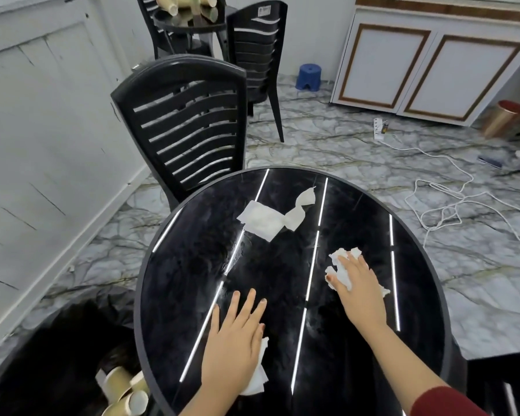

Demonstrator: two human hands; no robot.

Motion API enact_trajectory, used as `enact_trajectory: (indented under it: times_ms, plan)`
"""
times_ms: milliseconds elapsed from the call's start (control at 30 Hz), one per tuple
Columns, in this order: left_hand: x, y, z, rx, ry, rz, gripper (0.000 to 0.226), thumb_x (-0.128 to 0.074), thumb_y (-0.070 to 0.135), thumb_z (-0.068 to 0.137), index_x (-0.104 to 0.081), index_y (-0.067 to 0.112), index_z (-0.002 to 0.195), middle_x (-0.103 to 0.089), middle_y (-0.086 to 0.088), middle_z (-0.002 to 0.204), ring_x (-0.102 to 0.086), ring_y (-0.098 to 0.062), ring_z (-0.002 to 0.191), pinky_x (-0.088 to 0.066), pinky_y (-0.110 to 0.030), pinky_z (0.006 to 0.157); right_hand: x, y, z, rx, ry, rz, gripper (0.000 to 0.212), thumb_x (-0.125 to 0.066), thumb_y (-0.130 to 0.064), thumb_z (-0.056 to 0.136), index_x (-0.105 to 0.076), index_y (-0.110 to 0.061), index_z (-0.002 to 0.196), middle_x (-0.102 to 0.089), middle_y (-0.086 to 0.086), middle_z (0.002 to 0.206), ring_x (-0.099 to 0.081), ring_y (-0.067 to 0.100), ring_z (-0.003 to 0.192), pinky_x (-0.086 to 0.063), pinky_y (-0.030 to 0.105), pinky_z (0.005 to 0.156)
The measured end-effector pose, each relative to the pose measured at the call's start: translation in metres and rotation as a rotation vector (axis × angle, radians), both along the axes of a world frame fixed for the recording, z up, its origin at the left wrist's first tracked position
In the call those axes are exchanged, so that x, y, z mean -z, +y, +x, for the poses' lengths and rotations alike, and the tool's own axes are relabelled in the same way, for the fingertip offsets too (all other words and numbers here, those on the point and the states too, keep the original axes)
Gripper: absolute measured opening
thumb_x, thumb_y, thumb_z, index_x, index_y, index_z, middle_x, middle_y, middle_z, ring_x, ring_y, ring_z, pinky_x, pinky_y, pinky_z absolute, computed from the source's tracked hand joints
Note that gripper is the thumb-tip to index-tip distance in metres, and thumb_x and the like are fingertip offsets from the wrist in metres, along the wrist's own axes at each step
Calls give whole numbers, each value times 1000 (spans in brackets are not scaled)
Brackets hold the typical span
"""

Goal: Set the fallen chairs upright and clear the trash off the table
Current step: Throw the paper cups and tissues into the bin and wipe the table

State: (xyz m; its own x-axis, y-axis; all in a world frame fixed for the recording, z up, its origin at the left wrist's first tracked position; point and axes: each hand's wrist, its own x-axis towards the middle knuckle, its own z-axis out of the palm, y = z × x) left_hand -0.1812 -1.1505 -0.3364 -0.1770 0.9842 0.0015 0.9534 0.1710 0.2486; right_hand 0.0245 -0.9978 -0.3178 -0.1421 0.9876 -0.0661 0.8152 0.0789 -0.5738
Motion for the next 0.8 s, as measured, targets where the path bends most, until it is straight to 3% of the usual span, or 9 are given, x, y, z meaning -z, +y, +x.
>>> enact_trajectory:
  times_ms: [200, 333, 433, 533, 567, 633, 667, 733, 800]
  plan:
    - [-1, 0, -2, -16, -37, -25, 51, -4, 37, 99, -41, 32, 133, -38, 12, 143, -1, -9, 143, -3, -35, 111, -4, -21, -7, 45, 207, -48, 39, -54, -19, 92, -51, -25, 130, -37, 3, 147, -36, 20, 130, -36, 37, 105]
    - [-6, 0, -2, 18, -115, -86, 52, -5, 36, 100, -50, 33, 127, -50, 13, 136, -26, -11, 134, -4, -33, 110, -14, -30, -11, 53, 329, -58, 38, -54, -2, 90, -57, -18, 123, -52, 4, 117, -51, 24, 106, -39, 17, 85]
    - [-11, 0, -3, 16, -211, -103, 55, -3, 43, 98, -50, 37, 125, -45, 20, 138, -22, -6, 136, 3, -26, 112, -16, -37, -17, 70, 426, -128, 36, -54, 0, 89, -59, -19, 120, -50, 0, 123, -51, 14, 104, -39, 17, 85]
    - [-14, -1, -6, -28, -365, 96, 74, 6, 63, 84, -42, 36, 133, -22, 29, 140, 0, 13, 133, 18, -8, 106, -21, -40, -36, 50, 535, -236, 32, -56, -4, 89, -60, -20, 116, -56, -5, 125, -55, -7, 100, -43, 10, 86]
    - [-15, -2, -9, -32, -430, 130, 65, -3, 61, 89, -43, 34, 132, -23, 30, 137, -1, 19, 129, 15, -6, 106, -24, -41, -45, 3, 540, -241, 30, -57, -6, 89, -60, -20, 116, -58, -6, 121, -58, -7, 99, -44, 9, 84]
    - [-25, -7, -18, -55, -532, 143, 34, -29, 36, 99, -47, 35, 128, -30, 30, 133, -8, 30, 120, 3, -2, 107, -35, -45, -68, -83, 508, -232, 27, -57, -11, 90, -61, -19, 115, -62, -10, 112, -62, -3, 96, -45, 7, 79]
    - [-28, -11, -26, -87, -588, 154, 30, -34, 29, 99, -47, 38, 125, -34, 29, 131, -12, 34, 116, -2, -2, 108, -38, -47, -81, -145, 484, -183, 24, -57, -12, 90, -64, -17, 112, -65, -12, 103, -64, -4, 90, -47, 7, 74]
    - [-34, -21, -46, -132, -607, 204, 27, -37, 33, 97, -45, 43, 121, -39, 28, 130, -15, 36, 115, -6, -1, 106, -45, -52, -109, -296, 402, -111, 20, -58, -15, 89, -68, -14, 106, -68, -8, 93, -66, -1, 79, -50, 11, 65]
    - [-41, -33, -73, -204, -588, 236, 28, -37, 32, 97, -49, 39, 122, -41, 32, 125, -18, 35, 114, -6, 2, 102, -53, -63, -145, -377, 398, -90, 19, -61, -22, 87, -69, -13, 102, -69, -1, 94, -65, 8, 80, -50, 17, 68]
